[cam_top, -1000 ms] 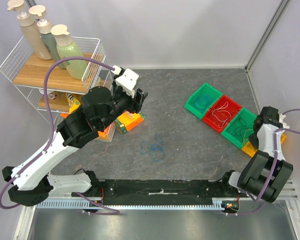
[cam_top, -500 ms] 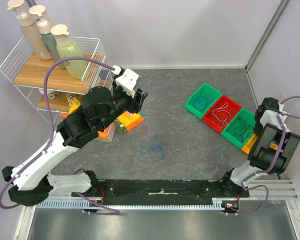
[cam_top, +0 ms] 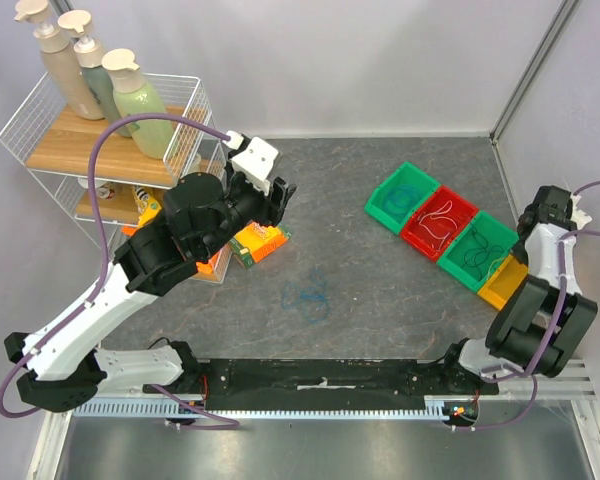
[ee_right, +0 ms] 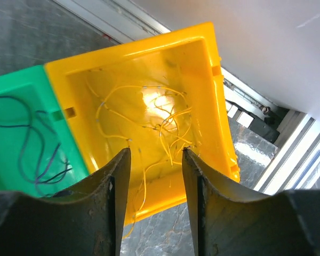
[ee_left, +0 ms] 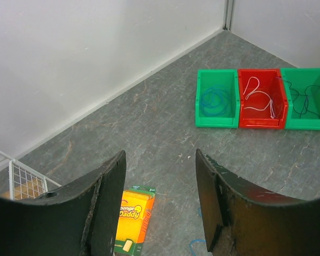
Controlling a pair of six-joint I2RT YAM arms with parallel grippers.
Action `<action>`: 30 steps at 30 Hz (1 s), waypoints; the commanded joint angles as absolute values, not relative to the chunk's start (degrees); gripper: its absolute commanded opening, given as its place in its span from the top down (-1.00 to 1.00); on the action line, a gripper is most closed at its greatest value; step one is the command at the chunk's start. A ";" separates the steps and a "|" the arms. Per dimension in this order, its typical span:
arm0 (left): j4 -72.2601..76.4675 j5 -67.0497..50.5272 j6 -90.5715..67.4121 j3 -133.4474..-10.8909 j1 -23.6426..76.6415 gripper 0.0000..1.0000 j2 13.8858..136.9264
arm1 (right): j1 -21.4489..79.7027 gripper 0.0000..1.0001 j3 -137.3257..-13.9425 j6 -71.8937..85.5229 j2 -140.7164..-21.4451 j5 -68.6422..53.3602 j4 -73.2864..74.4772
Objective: Untangle the cables
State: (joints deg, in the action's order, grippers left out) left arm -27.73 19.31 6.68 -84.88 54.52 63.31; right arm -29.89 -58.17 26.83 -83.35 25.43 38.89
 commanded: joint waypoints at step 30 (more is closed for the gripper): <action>-28.57 16.87 3.34 -85.52 55.02 -0.21 63.90 | -17.84 -0.10 -58.01 42.71 -78.57 27.86 45.26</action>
